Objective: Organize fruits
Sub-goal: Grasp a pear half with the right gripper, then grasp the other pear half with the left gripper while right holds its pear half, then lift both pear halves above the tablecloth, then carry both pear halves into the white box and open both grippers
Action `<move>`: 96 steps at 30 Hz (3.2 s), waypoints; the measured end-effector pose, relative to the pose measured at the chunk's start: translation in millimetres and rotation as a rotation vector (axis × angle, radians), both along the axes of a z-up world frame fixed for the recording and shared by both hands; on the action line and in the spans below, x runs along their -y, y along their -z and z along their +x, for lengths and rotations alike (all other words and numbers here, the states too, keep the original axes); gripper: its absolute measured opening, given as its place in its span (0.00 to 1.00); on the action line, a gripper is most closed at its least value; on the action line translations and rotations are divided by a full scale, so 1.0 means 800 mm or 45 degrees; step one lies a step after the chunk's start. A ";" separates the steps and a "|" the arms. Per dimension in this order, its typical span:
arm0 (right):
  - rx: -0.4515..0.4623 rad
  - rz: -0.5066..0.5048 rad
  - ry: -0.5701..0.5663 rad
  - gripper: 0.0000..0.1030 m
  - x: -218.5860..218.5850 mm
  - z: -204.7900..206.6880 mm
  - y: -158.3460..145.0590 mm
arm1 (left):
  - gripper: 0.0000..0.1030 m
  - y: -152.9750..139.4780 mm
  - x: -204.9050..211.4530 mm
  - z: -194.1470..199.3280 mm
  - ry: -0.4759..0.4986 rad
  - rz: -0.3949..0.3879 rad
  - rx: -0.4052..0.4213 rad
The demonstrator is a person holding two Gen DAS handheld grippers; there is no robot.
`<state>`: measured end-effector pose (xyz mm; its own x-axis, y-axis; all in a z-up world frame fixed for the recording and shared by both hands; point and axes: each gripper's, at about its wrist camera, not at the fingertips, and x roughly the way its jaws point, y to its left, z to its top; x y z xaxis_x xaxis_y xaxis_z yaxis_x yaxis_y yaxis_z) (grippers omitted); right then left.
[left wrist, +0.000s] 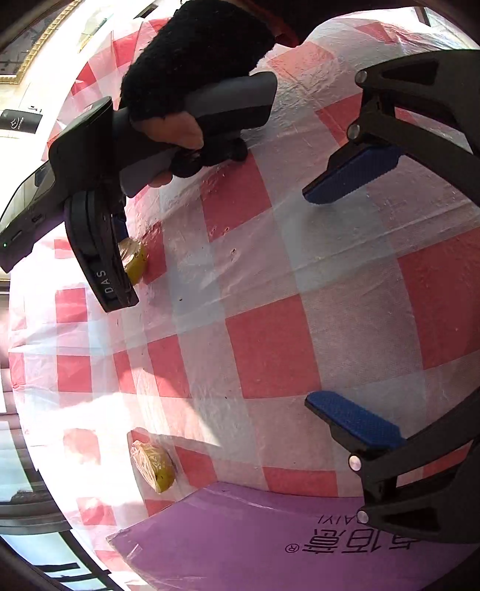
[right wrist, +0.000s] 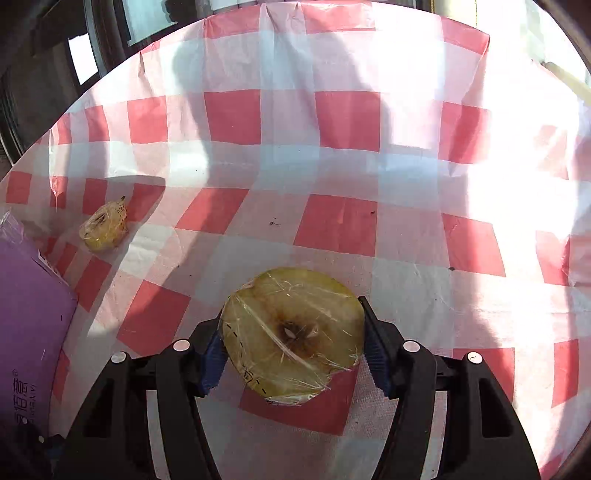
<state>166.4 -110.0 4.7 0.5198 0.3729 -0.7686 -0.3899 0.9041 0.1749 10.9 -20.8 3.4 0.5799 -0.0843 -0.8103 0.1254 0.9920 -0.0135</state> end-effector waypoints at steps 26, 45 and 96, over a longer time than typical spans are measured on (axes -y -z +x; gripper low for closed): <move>0.113 0.538 0.311 0.61 0.125 -0.028 -0.001 | 0.98 -0.001 -0.131 0.253 -1.357 -0.017 -0.179; 0.081 0.517 0.298 0.61 0.122 -0.024 0.004 | 0.66 -0.035 -0.071 0.267 -1.082 -0.143 0.012; 0.046 0.688 0.367 0.60 0.086 -0.145 -0.028 | 0.67 -0.141 -0.070 -0.072 -0.347 -0.281 0.382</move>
<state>50.0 -179.1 27.0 0.6802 0.5453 -0.4898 -0.1568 0.7611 0.6294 -46.6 35.6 115.9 0.8110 -0.0478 -0.5831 -0.1089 0.9669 -0.2308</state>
